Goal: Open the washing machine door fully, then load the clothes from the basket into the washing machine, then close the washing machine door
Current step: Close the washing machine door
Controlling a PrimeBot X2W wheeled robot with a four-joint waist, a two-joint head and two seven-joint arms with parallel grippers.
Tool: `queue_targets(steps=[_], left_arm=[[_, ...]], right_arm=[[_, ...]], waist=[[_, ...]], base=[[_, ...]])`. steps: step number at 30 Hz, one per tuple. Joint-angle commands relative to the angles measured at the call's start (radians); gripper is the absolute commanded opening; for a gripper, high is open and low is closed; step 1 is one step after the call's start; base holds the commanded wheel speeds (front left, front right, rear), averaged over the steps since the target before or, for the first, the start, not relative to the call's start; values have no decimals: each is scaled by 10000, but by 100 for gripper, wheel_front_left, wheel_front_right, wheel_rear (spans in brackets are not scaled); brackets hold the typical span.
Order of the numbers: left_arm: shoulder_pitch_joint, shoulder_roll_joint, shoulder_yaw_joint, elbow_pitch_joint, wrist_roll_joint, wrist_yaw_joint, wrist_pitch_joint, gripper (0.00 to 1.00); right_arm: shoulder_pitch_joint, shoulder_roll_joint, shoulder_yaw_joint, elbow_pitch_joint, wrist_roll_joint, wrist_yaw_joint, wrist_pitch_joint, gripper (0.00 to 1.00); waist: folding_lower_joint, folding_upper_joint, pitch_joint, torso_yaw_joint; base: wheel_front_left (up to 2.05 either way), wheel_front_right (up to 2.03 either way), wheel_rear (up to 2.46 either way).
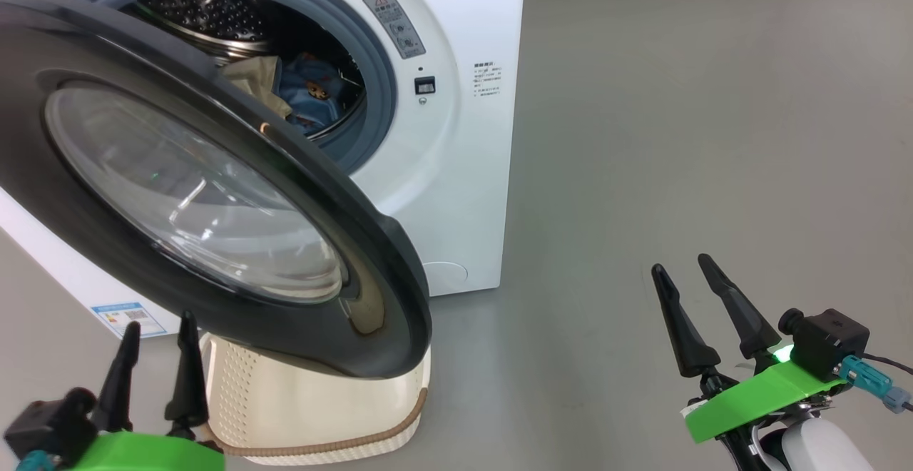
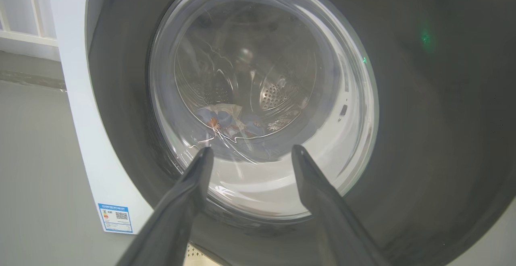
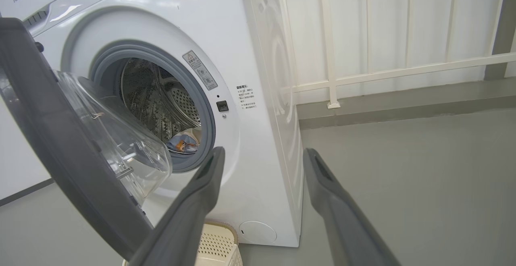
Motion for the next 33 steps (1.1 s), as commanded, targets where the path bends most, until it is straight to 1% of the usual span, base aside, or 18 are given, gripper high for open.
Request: queue_targets(steps=[1,6,10,17,33], left_arm=[[-141,241,235,-100,314,105,-210,100],[-95,299,46,147,1080,332,-476,100],[-78,183,35,334,1397,428,-587,100],[-72,20,85,340,1732,402,-620,100],[-63,-264,286,411,1983,232,-623,100]], right_arm=[[-285,-108,159,-293,5,16,-46,100],[-305,-147,131,-303,-6,16,-46,100],[-328,-180,111,-288,-17,16,-46,100],[-351,-240,122,-257,-45,16,-46,100],[-333,-329,198,-245,-66,16,-46,100]], waist=[[0,0,33,-8],[0,0,85,4],[0,0,88,38],[0,0,45,105],[0,0,56,215]], base=[[0,0,0],[0,0,0],[0,0,0],[0,0,0],[0,0,0]])
